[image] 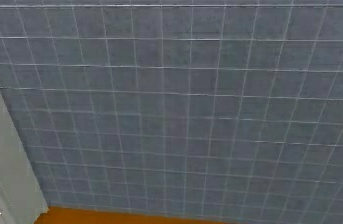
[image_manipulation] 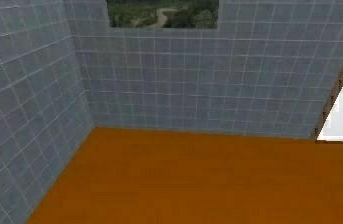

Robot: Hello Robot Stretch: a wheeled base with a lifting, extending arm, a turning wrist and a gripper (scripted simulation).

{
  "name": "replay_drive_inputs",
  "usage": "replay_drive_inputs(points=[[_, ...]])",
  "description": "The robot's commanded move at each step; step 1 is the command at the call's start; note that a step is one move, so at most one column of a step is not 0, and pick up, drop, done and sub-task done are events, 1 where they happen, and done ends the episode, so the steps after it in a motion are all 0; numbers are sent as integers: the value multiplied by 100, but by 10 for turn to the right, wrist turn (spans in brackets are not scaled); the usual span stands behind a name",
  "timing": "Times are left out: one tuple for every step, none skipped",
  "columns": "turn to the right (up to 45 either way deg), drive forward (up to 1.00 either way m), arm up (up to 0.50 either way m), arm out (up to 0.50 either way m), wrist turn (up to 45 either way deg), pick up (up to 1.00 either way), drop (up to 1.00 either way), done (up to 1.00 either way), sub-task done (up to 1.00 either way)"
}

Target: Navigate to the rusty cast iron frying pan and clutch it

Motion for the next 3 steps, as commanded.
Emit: replay_drive_inputs(points=[[-450, 0, 0, 0, 0, 0, 0, 0, 0], [-360, 0, 0, 0, 0, 0, 0, 0, 0], [0, 100, 0, 0, 0, 0, 0, 0, 0]])
